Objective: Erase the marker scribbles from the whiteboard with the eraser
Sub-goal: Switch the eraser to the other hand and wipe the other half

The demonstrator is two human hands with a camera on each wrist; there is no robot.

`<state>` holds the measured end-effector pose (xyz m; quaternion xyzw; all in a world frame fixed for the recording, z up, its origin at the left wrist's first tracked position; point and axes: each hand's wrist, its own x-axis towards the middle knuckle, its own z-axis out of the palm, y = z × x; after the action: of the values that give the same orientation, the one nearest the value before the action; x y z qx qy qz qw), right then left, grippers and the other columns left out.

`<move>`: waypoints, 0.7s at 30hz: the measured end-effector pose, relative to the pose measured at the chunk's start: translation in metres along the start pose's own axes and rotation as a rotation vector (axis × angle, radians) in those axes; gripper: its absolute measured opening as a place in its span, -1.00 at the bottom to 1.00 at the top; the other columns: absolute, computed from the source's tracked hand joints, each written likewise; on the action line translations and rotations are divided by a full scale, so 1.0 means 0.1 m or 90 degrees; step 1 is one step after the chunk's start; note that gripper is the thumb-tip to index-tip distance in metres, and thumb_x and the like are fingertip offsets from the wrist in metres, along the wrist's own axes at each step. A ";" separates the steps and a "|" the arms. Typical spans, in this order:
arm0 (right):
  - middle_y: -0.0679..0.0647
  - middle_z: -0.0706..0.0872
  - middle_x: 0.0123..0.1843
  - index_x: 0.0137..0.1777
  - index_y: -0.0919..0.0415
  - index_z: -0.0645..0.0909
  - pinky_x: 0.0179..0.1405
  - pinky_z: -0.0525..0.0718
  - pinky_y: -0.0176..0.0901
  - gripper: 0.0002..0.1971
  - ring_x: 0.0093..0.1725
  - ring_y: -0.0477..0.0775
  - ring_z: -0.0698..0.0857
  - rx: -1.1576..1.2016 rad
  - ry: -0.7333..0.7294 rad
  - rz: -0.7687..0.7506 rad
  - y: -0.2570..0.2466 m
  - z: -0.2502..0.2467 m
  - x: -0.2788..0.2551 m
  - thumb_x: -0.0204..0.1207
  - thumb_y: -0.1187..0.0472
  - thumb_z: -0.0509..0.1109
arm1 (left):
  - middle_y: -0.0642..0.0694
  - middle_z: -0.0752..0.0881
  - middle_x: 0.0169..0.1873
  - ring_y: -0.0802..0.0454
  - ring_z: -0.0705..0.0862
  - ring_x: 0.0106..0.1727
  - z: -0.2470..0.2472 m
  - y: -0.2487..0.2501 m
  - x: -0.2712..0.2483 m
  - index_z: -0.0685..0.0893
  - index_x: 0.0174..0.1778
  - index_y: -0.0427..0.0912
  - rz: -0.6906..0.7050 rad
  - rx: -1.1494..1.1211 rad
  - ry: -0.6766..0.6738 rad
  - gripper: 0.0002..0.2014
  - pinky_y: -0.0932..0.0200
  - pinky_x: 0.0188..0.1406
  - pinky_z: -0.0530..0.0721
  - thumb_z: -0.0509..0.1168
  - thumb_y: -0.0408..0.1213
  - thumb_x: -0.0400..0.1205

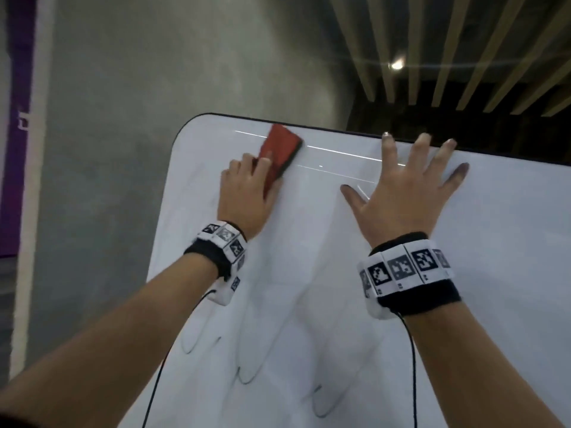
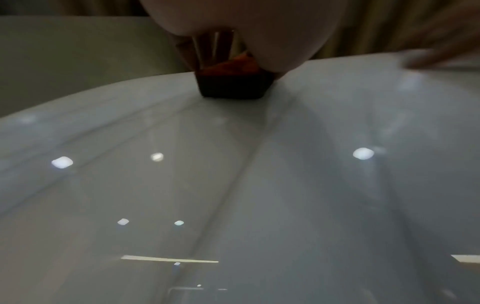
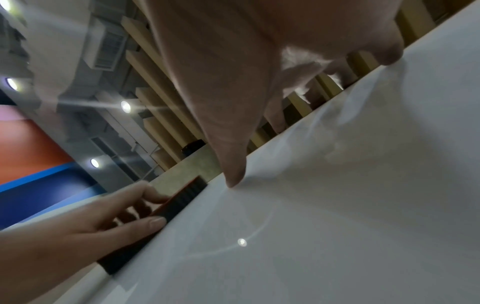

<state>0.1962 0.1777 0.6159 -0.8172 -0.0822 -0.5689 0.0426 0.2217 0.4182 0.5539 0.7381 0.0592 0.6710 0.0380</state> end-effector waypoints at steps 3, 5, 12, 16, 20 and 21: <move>0.40 0.20 0.72 0.74 0.01 0.22 0.64 0.05 0.67 -0.07 0.73 0.58 0.07 0.012 0.024 -0.005 0.04 0.05 -0.01 0.48 -0.44 0.37 | -0.29 0.64 0.08 -0.28 0.60 -0.05 0.04 -0.14 0.05 0.60 0.42 -0.19 0.125 -0.012 0.004 -0.54 -0.12 -0.10 0.58 0.22 0.05 0.74; 0.41 0.21 0.72 0.75 0.03 0.22 0.64 0.04 0.67 -0.06 0.73 0.59 0.06 0.021 0.028 -0.011 0.05 0.08 -0.02 0.49 -0.45 0.35 | -0.36 0.62 0.16 -0.35 0.62 0.03 0.10 -0.51 0.16 0.54 0.48 -0.21 -0.040 0.033 -0.011 -0.51 -0.20 -0.06 0.59 0.18 0.04 0.75; 0.42 0.20 0.73 0.75 0.02 0.22 0.64 0.02 0.68 -0.04 0.74 0.60 0.05 0.017 0.023 0.001 0.02 0.07 -0.02 0.45 -0.45 0.40 | -0.44 0.49 0.42 -0.46 0.55 0.39 0.08 -1.09 0.28 0.37 0.61 -0.24 -0.471 0.032 -0.152 -0.52 -0.34 0.32 0.52 0.16 -0.09 0.81; 0.42 0.16 0.75 0.75 0.02 0.21 0.65 0.01 0.66 -0.03 0.75 0.58 0.01 0.029 0.023 0.018 -0.03 0.06 -0.03 0.45 -0.41 0.44 | -0.35 0.59 0.23 -0.33 0.61 0.12 -0.03 -0.40 0.02 0.50 0.49 -0.24 -0.154 0.024 -0.064 -0.54 -0.18 0.06 0.54 0.16 -0.01 0.78; 0.40 0.13 0.76 0.76 0.01 0.19 0.66 0.00 0.64 -0.03 0.76 0.56 -0.02 0.051 0.030 0.021 -0.05 0.09 -0.02 0.45 -0.38 0.46 | -0.26 0.62 0.09 -0.23 0.58 -0.02 -0.01 -0.19 -0.16 0.58 0.43 -0.17 0.049 -0.025 -0.011 -0.59 -0.10 -0.05 0.55 0.22 0.00 0.76; 0.41 0.13 0.76 0.77 0.01 0.19 0.66 0.00 0.64 -0.03 0.76 0.55 -0.02 0.053 0.031 0.016 -0.04 0.10 -0.03 0.46 -0.38 0.45 | -0.29 0.62 0.11 -0.26 0.59 0.00 0.03 -0.29 -0.13 0.57 0.44 -0.19 -0.013 -0.015 -0.001 -0.57 -0.11 -0.03 0.55 0.20 0.01 0.76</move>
<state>0.2036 0.1833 0.6094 -0.8015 -0.0942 -0.5843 0.0858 0.2226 0.4453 0.5364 0.7375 0.0590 0.6707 0.0534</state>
